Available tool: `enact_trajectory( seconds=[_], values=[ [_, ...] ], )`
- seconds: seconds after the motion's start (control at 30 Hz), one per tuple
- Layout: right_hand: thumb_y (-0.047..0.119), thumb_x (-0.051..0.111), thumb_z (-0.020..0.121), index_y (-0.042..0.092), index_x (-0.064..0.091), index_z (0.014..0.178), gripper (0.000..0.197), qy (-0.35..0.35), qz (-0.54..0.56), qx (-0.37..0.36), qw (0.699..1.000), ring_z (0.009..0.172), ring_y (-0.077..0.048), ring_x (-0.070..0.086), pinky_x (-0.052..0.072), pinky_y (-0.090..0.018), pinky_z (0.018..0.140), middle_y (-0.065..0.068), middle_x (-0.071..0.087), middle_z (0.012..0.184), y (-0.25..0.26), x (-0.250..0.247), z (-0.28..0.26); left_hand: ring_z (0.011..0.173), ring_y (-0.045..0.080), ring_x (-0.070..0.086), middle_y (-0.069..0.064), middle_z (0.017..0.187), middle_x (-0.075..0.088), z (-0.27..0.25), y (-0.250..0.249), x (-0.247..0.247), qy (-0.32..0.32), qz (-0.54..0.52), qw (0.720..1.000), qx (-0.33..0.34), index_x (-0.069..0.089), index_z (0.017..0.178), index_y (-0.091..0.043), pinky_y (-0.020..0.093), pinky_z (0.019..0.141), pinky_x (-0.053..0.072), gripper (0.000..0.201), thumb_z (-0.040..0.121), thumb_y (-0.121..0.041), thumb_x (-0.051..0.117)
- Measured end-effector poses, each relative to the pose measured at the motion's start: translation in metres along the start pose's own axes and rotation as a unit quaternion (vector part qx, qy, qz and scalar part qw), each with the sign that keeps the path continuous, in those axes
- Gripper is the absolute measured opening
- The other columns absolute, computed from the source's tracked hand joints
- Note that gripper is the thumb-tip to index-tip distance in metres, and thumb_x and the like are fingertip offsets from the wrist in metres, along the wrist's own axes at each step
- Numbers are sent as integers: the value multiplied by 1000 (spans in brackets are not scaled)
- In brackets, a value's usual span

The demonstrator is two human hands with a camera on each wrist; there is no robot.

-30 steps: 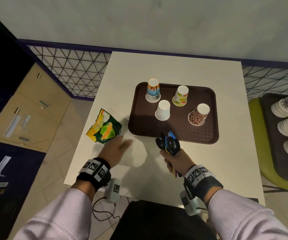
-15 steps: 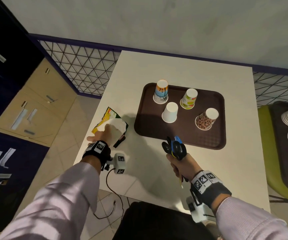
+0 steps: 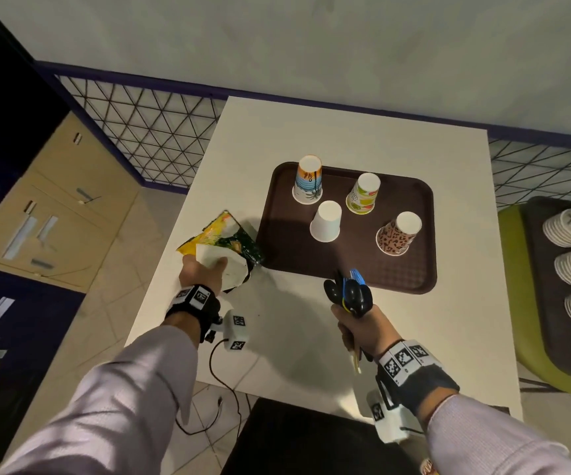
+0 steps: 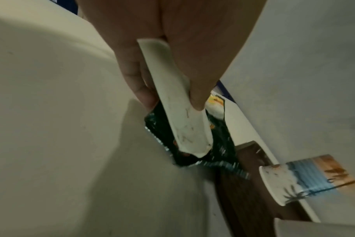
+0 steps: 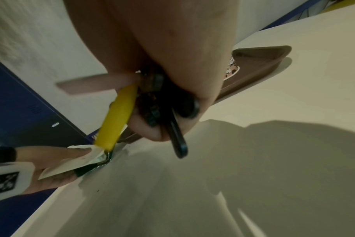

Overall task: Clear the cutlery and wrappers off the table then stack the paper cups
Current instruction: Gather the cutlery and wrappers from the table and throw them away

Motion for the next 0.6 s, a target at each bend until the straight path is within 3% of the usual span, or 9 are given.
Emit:
enact_trajectory(
  seconds=[0.17, 0.27, 0.37, 0.43, 0.53, 0.6],
  values=[
    [18, 64, 99, 11, 43, 77, 30, -7, 121, 35, 992, 41, -17, 33, 31, -28, 47, 0, 38, 52, -4, -3, -1, 99, 31, 63, 8, 111, 64, -38, -4, -1, 36, -132, 989, 64, 49, 123, -10, 31, 73, 47, 56, 84, -32, 81],
    [21, 71, 94, 10, 46, 83, 30, 8, 160, 25, 987, 46, -19, 30, 30, -31, 48, -4, 36, 57, 9, -2, -6, 100, 29, 67, 10, 116, 67, -60, 0, 6, 70, -230, 968, 74, 46, 124, -17, 42, 81, 59, 64, 77, -28, 88],
    [28, 76, 90, 12, 48, 76, 35, -7, 178, -1, 984, 44, -21, 31, 32, -33, 48, -5, 37, 56, 26, -3, -12, 106, 29, 67, 10, 121, 66, -83, 2, 18, 131, -318, 937, 57, 42, 132, -27, 51, 88, 59, 76, 73, -19, 90],
    [25, 75, 91, 14, 47, 71, 36, -11, 220, -18, 975, 44, -20, 28, 30, -30, 47, -5, 35, 55, 35, -3, -17, 107, 29, 69, 7, 122, 68, -97, -2, 22, 162, -334, 927, 58, 48, 137, -25, 52, 90, 59, 77, 73, -18, 90],
    [17, 72, 94, 13, 50, 76, 28, 2, 267, -48, 962, 44, -17, 25, 27, -29, 46, -5, 32, 56, 46, -3, -25, 104, 30, 71, 4, 111, 75, -119, -14, 22, 199, -295, 929, 97, 66, 119, -22, 50, 89, 59, 46, 78, -19, 86],
    [13, 71, 93, 10, 54, 81, 21, -13, 241, -57, 969, 43, -17, 28, 27, -28, 46, -4, 35, 55, 48, -6, -28, 102, 30, 72, 2, 104, 78, -126, -18, 18, 205, -275, 933, 111, 72, 109, -22, 48, 87, 60, 30, 81, -19, 83]
  ],
)
Point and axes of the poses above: each hand's wrist, its own z-axis towards the middle knuckle, its own x-axis out of the palm, y = z × x, the point moved 8 cm from there along z, towards the middle knuckle
